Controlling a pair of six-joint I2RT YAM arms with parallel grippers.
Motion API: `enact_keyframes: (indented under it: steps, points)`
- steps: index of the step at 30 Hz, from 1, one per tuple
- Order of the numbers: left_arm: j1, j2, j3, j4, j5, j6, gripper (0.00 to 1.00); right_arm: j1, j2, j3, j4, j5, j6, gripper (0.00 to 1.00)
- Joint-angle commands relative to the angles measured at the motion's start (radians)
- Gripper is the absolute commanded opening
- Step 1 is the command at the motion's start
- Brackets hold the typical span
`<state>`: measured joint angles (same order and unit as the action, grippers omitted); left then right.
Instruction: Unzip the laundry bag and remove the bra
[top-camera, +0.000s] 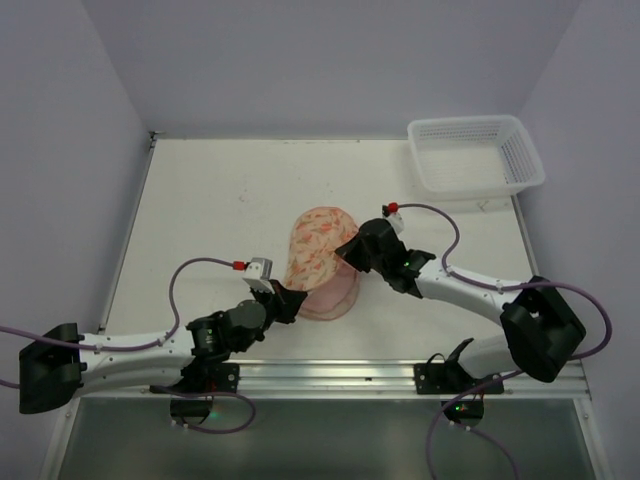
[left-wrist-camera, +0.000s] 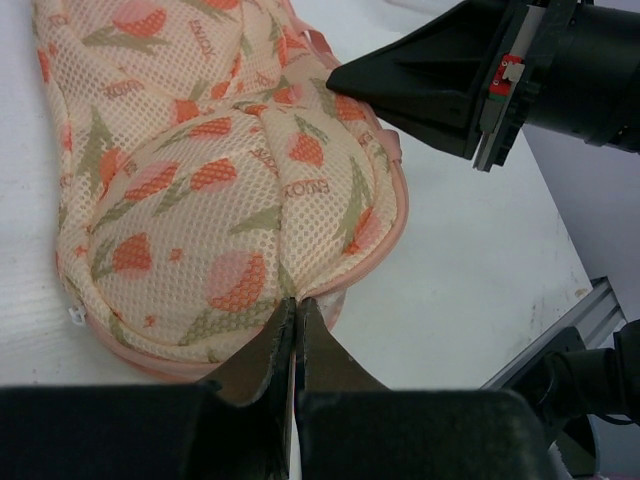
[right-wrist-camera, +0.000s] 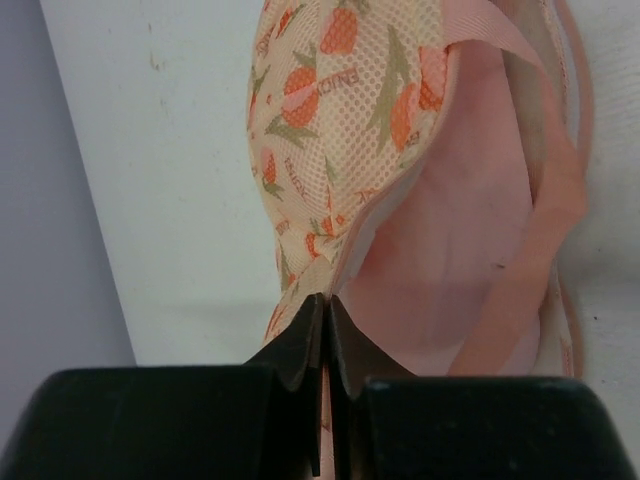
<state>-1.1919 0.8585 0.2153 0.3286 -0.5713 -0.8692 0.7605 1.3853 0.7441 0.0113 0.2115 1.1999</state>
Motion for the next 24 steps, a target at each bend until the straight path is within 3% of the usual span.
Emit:
enact_keyframes:
  steps: [1,6,7,8,10,13,19,24]
  points:
    - [0.003,-0.007,0.004,0.044,0.008,0.032,0.0,-0.02,0.003,0.054,0.044,-0.008,-0.025,0.0]
    - [0.003,-0.029,0.019,0.041,0.037,0.068,0.0,-0.026,-0.031,0.043,0.07,-0.009,-0.095,0.0]
    - [0.003,-0.027,0.024,0.04,0.047,0.076,0.09,-0.026,-0.04,0.047,0.067,-0.008,-0.114,0.0]
    - [0.003,-0.027,0.032,0.033,0.066,0.093,0.28,-0.024,-0.04,0.073,0.04,-0.006,-0.138,0.0]
    - [0.003,-0.026,0.055,-0.002,0.083,0.096,0.54,-0.026,-0.032,0.11,0.001,-0.003,-0.218,0.0]
    - [0.003,-0.041,0.085,-0.063,0.103,0.102,0.64,-0.024,-0.025,0.172,-0.059,-0.01,-0.31,0.0]
    - [0.003,-0.18,0.15,-0.319,-0.004,0.061,0.66,-0.009,0.026,0.305,-0.085,-0.11,-0.41,0.0]
    - [0.003,-0.357,0.263,-0.652,-0.128,0.013,0.66,0.039,0.108,0.419,-0.073,-0.207,-0.425,0.0]
